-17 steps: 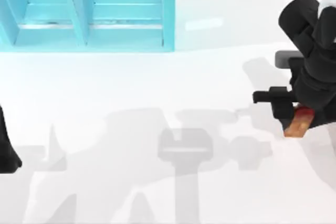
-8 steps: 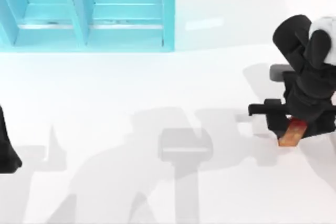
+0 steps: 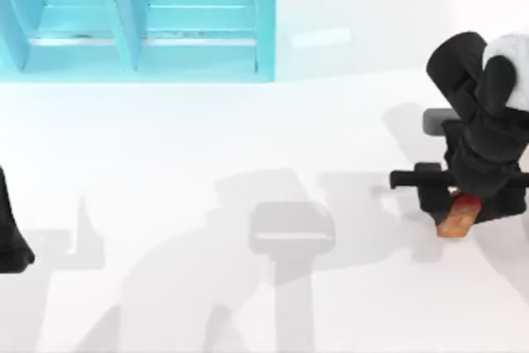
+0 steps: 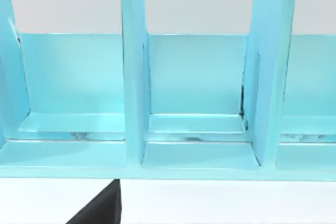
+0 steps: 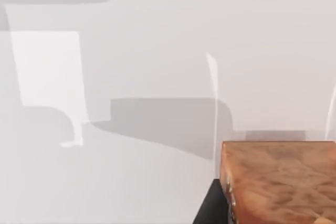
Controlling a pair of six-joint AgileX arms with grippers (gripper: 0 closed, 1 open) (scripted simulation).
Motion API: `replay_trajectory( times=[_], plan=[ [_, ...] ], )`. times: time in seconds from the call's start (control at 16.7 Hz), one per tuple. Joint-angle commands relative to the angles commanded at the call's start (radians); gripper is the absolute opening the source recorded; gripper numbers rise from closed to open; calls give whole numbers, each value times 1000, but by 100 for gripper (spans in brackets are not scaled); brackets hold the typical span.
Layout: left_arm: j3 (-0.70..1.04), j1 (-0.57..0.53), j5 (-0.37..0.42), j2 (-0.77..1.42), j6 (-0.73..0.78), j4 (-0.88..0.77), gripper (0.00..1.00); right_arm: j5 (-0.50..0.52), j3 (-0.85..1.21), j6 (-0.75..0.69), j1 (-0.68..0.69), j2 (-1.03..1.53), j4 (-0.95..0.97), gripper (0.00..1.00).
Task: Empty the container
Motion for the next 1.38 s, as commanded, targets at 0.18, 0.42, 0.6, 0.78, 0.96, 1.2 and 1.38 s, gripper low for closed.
replay_trajectory(
  times=[0.18,0.42,0.6,0.78,0.96,1.2,1.38],
  plan=[
    [0,0,0,0,0,0,100,0,0,0,0,0,0,45],
    [0,0,0,0,0,0,100,0,0,0,0,0,0,75],
    [0,0,0,0,0,0,100,0,0,0,0,0,0,98],
    [0,0,0,0,0,0,100,0,0,0,0,0,0,100],
    [0,0,0,0,0,0,100,0,0,0,0,0,0,100],
    [0,0,0,0,0,0,100,0,3,0,-1,-2,-3,100],
    [0,0,0,0,0,0,100,-1,48,0,-1,-21,-63,100]
  ],
)
